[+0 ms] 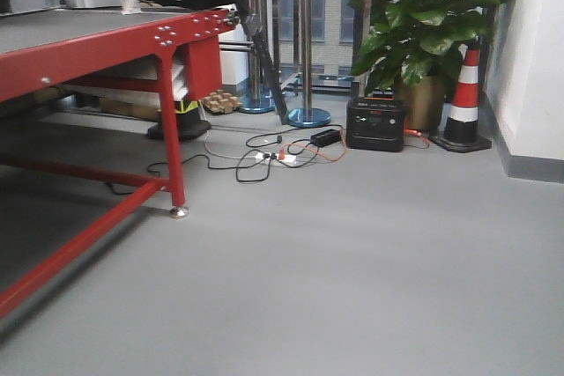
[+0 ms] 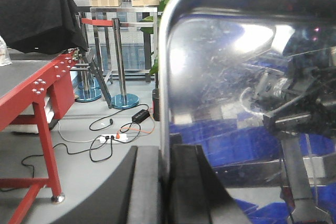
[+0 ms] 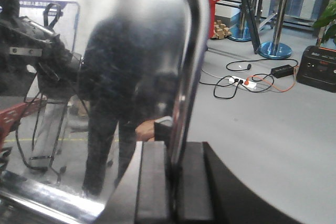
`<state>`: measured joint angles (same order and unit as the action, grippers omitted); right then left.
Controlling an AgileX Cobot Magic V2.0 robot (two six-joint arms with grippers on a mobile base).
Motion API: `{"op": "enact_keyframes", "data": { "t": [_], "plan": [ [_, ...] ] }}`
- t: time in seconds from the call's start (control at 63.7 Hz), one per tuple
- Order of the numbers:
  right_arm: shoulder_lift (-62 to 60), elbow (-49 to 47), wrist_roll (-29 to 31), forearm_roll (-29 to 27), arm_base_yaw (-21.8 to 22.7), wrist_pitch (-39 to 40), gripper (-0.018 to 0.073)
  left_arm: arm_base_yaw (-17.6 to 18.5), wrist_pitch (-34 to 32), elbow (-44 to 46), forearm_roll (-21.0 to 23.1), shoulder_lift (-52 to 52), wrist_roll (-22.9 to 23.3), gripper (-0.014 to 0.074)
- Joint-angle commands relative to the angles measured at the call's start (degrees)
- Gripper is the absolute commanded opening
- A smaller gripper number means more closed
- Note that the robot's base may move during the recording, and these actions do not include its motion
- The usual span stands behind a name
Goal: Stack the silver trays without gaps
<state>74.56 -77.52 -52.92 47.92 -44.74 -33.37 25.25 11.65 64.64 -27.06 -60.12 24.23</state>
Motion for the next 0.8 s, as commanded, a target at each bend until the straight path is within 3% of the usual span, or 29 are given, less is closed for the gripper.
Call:
{"op": "enact_keyframes", "data": {
  "t": [0.0, 0.785],
  "plan": [
    [0.3, -0.1, 1.3, 1.6, -1.0, 33.0, -0.0058, 1.3, -4.9, 0.4, -0.7, -0.1, 0.2, -0.0009],
    [0.3, -0.1, 1.3, 1.6, -1.0, 33.0, -0.0058, 1.3, -4.9, 0.4, -0.7, -0.1, 0.2, -0.0009]
  ]
}}
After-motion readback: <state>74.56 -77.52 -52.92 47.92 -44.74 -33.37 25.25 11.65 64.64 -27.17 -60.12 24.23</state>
